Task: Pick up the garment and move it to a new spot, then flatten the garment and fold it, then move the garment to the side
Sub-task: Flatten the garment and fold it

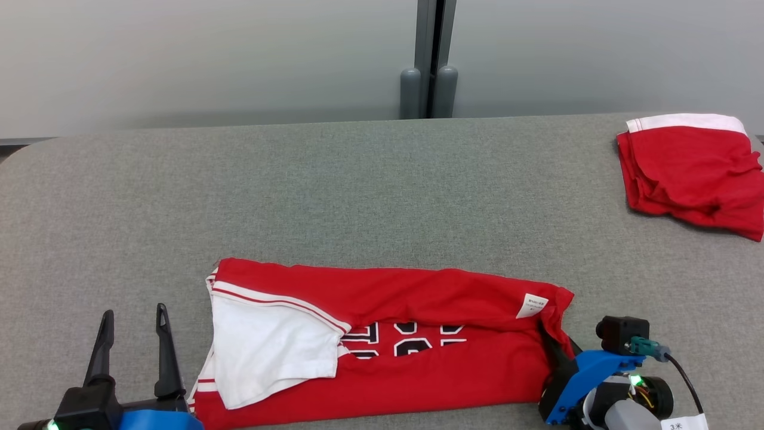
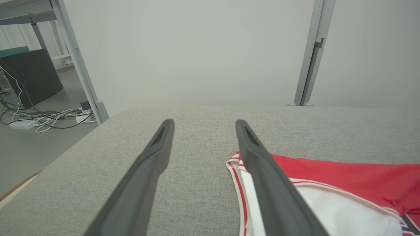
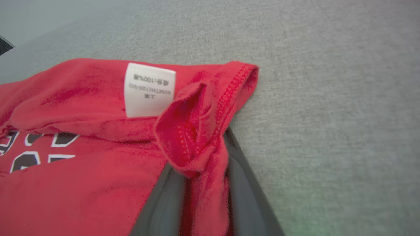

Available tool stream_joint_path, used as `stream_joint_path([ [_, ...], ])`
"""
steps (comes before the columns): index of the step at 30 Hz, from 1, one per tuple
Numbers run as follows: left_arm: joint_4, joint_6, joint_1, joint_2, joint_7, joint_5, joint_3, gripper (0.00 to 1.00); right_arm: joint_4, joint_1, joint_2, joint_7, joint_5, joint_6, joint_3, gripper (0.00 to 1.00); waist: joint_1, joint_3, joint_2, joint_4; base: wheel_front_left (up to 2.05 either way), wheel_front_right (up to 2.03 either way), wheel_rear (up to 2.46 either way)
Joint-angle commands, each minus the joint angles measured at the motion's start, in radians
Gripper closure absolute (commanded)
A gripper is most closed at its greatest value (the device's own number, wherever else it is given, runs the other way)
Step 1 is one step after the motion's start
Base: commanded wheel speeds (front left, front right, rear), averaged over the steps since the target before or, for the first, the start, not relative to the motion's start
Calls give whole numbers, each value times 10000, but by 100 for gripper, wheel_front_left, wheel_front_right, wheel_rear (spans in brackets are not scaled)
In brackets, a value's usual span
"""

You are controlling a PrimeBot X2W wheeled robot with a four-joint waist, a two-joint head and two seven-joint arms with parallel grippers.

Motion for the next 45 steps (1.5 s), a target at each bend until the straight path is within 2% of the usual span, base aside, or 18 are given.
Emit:
stream_joint_path([
  [1,-35,35,47,-1,-40,65,88,0,163,36,114,-101,166,17,115,100,0,-29,0,-16,0,0,0],
  [7,-26,26,126,-17,-40,100,135,0,171,-312,-586,-464,511,10,-300,100,0,-54,0,-64,0,0,0],
  [14,59,4,177,-53,-40,125,137,0,305,-500,-2310,-605,816,11,-1053,100,0,-135,0,-178,0,0,0],
  [21,117,52,148,-79,-40,126,124,0,74,-579,-2836,-343,804,13,-1049,100,0,-186,0,-274,0,0,0],
  [27,142,53,150,-103,-40,100,86,0,-769,-474,-2314,-86,905,16,-658,100,0,-203,0,-295,0,0,0],
  [39,281,109,173,-136,-40,34,40,0,-4221,381,-910,886,1334,17,555,100,0,-239,0,-222,0,0,0],
  [45,303,137,-4,-140,-40,22,-28,0,-5329,451,-138,1435,1269,17,1443,100,0,-166,0,-159,0,0,0],
])
